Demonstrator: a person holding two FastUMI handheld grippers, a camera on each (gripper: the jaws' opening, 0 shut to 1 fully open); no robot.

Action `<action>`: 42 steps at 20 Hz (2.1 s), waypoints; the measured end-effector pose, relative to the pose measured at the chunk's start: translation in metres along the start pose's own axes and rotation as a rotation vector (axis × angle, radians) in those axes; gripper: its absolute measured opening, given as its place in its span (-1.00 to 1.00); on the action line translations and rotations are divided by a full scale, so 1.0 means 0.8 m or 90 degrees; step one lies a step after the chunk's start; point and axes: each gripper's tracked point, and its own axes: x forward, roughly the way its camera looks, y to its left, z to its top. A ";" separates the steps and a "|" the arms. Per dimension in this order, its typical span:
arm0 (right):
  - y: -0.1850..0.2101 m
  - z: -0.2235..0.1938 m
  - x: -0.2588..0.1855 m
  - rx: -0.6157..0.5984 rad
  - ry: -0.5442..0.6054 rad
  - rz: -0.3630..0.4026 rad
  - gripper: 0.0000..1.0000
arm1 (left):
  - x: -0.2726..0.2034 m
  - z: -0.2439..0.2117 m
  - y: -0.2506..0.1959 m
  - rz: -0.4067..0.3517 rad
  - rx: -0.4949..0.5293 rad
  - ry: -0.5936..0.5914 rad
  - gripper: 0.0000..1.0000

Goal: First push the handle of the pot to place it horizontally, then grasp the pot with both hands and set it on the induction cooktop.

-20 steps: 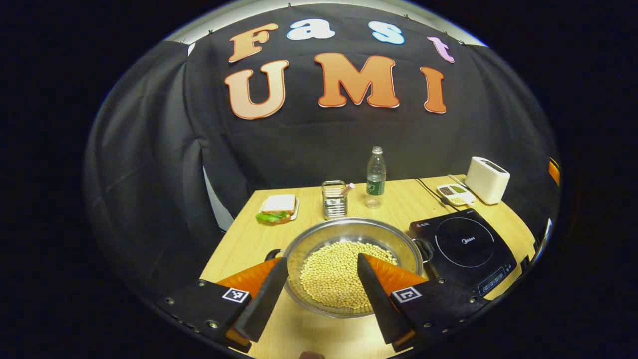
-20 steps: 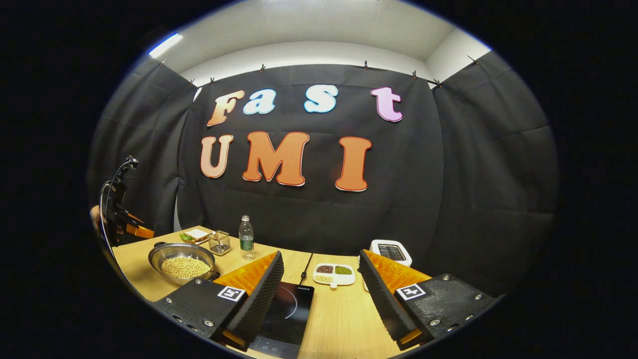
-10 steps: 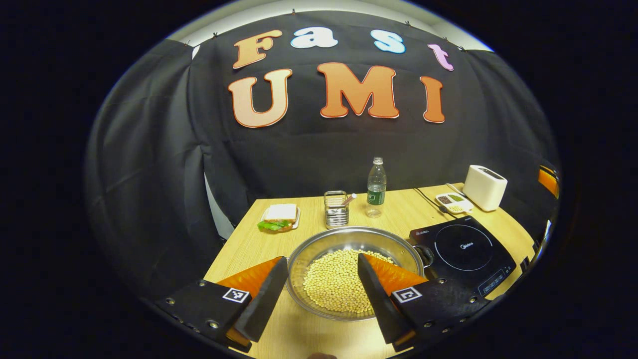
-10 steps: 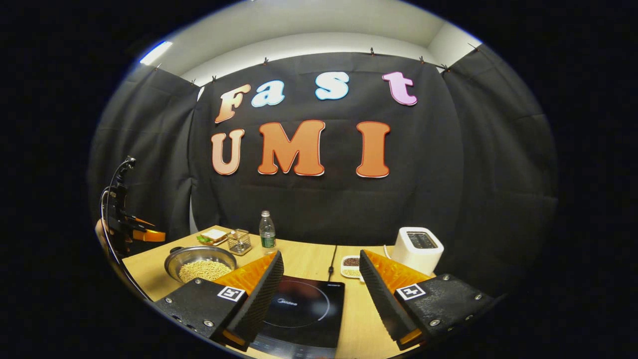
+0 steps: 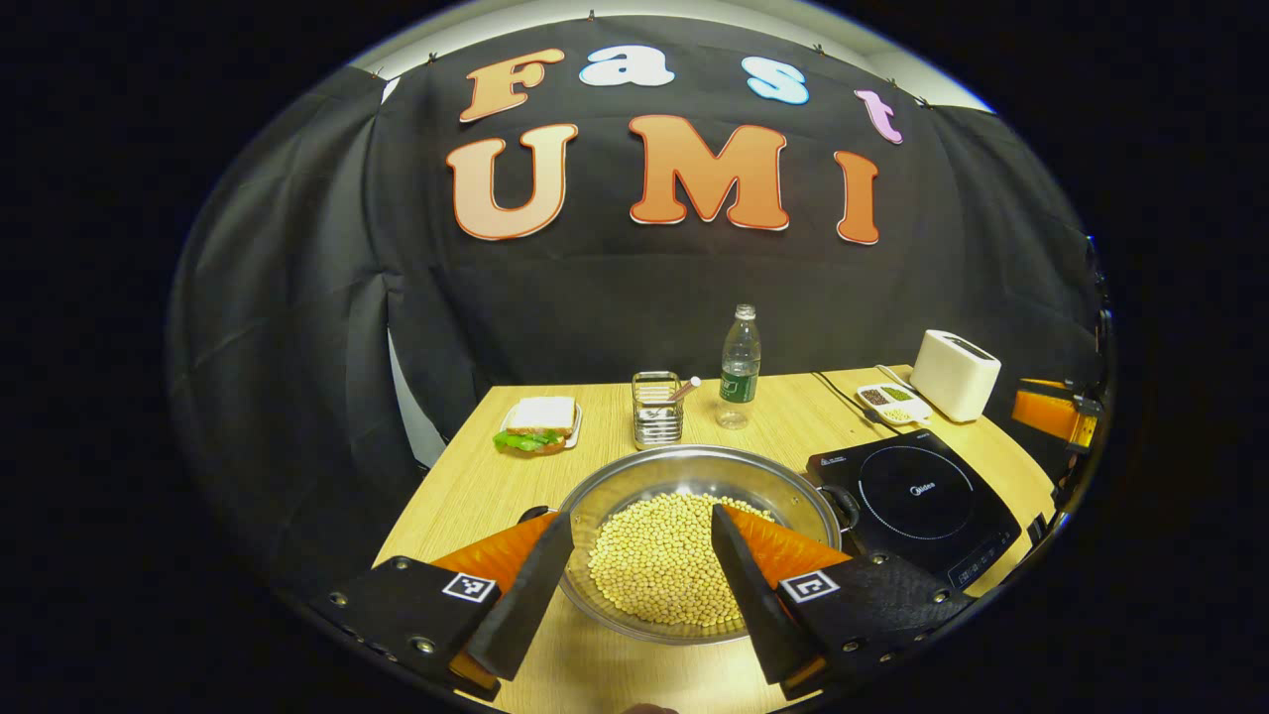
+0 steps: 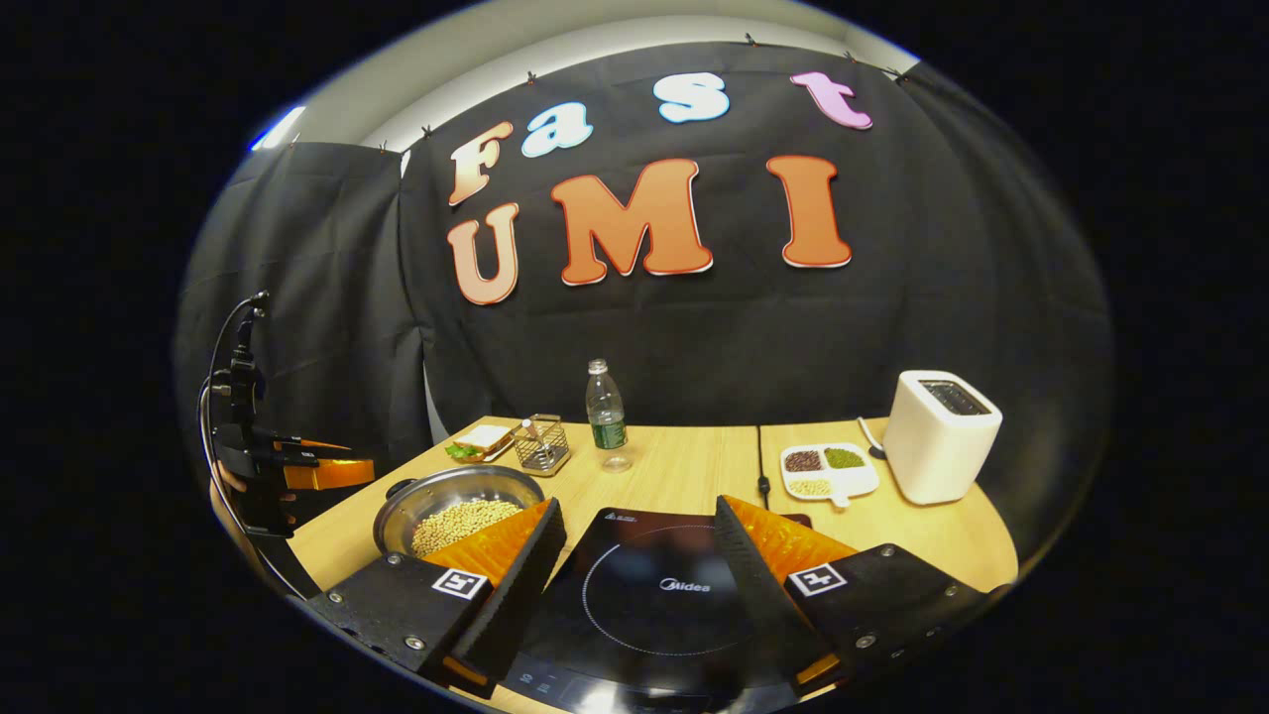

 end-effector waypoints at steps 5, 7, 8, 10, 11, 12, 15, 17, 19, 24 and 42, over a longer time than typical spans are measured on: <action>0.072 -0.047 0.052 0.045 0.112 0.058 0.87 | 0.026 -0.024 0.012 -0.006 -0.024 0.032 0.77; 0.093 -0.059 0.076 0.048 0.142 0.064 0.86 | 0.037 -0.031 0.025 0.002 -0.031 0.043 0.77; 0.103 -0.064 0.088 0.050 0.155 0.065 0.86 | 0.041 -0.035 0.031 0.005 -0.030 0.050 0.77; 0.118 -0.078 0.105 0.056 0.180 0.065 0.83 | 0.052 -0.046 0.047 0.014 -0.029 0.064 0.77; 0.122 -0.084 0.116 0.056 0.195 0.060 0.82 | 0.058 -0.050 0.055 0.017 -0.029 0.070 0.77; 0.126 -0.090 0.126 0.055 0.207 0.054 0.82 | 0.065 -0.056 0.061 0.022 -0.027 0.077 0.77; 0.138 -0.110 0.152 0.054 0.241 0.054 0.82 | 0.080 -0.066 0.080 0.033 -0.017 0.095 0.77; 0.134 -0.122 0.165 0.050 0.266 0.039 0.83 | 0.088 -0.067 0.086 0.027 -0.020 0.095 0.77; 0.132 -0.130 0.176 0.057 0.287 0.027 0.82 | 0.099 -0.072 0.097 0.033 -0.018 0.106 0.77; 0.126 -0.148 0.189 0.039 0.323 -0.008 0.51 | 0.127 -0.095 0.114 0.040 -0.015 0.143 0.76; 0.129 -0.190 0.216 0.019 0.387 -0.030 0.31 | 0.176 -0.129 0.124 0.069 -0.029 0.154 0.42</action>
